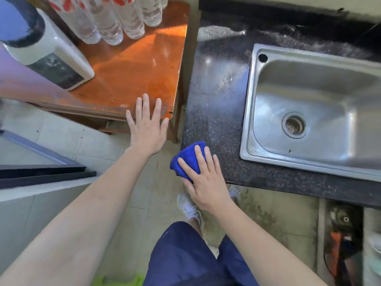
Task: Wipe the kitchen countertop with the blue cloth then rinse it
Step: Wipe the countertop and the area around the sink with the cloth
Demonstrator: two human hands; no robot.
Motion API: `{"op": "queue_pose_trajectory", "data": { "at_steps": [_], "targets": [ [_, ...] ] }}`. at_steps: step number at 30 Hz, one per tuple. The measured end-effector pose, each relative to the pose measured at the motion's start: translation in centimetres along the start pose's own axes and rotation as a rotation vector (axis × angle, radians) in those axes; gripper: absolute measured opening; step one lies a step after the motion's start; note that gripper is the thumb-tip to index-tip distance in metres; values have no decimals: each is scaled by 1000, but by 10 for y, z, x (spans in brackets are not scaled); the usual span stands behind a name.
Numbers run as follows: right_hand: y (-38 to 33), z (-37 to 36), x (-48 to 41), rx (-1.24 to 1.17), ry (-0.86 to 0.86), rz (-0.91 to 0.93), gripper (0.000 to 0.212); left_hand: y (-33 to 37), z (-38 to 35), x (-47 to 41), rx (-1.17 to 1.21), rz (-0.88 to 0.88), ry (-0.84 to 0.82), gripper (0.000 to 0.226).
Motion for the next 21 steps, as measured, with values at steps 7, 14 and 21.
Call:
{"op": "queue_pose_trajectory", "data": {
  "at_steps": [7, 14, 21],
  "targets": [
    [70, 33, -104, 16, 45, -72, 55, 6, -12, -30, -15, -26, 10, 60],
    [122, 63, -293, 0, 0, -226, 58, 6, -20, -34, -13, -19, 0, 60],
    [82, 55, -245, -36, 183, -245, 54, 5, -17, -34, -22, -34, 19, 60]
  ]
}}
Point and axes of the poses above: each hand's wrist, its own x-axis away from the middle knuckle, its own z-axis out of the back of the hand, y = z × x, the point moved 8 cm from there along -x, towards the middle knuckle, and after that the axes turned 6 degrees about y, right-handed, at the moved point
